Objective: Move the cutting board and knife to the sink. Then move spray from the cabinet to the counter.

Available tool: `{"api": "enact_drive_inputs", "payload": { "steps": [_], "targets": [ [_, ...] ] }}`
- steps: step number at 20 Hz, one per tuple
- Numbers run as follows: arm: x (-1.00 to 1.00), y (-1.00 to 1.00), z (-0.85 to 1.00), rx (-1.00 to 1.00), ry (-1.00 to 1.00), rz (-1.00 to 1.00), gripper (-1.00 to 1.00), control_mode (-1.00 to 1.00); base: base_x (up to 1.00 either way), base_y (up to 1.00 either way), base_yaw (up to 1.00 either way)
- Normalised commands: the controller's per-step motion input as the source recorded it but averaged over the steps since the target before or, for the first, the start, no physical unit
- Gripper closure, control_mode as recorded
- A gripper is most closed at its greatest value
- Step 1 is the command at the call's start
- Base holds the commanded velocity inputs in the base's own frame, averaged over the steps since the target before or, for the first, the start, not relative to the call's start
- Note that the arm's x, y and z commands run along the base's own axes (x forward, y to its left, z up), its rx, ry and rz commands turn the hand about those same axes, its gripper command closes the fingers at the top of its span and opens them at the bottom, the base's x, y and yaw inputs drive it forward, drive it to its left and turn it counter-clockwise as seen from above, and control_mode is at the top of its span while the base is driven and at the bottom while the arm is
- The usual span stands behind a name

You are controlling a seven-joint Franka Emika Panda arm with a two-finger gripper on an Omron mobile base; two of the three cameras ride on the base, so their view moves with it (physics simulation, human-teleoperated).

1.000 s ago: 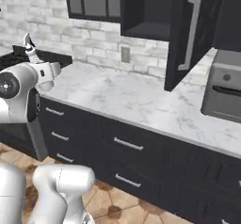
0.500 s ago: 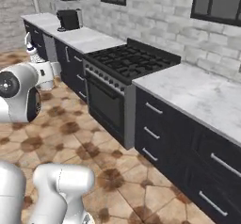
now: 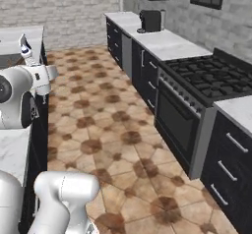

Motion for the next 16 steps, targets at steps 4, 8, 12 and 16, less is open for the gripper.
{"api": "enact_drive_inputs", "payload": {
  "steps": [4,8,12,16],
  "targets": [
    [0.00,0.00,0.00,0.00,0.00,0.00,1.00,1.00,1.00,-0.23,0.25],
    [0.00,0.00,0.00,0.00,0.00,0.00,1.00,1.00,1.00,-0.71,0.19],
    [0.00,0.00,0.00,0.00,0.00,0.00,1.00,1.00,1.00,-0.19,0.27],
    [0.00,0.00,0.00,0.00,0.00,0.00,1.00,1.00,1.00,0.00,0.27]
  ]
}}
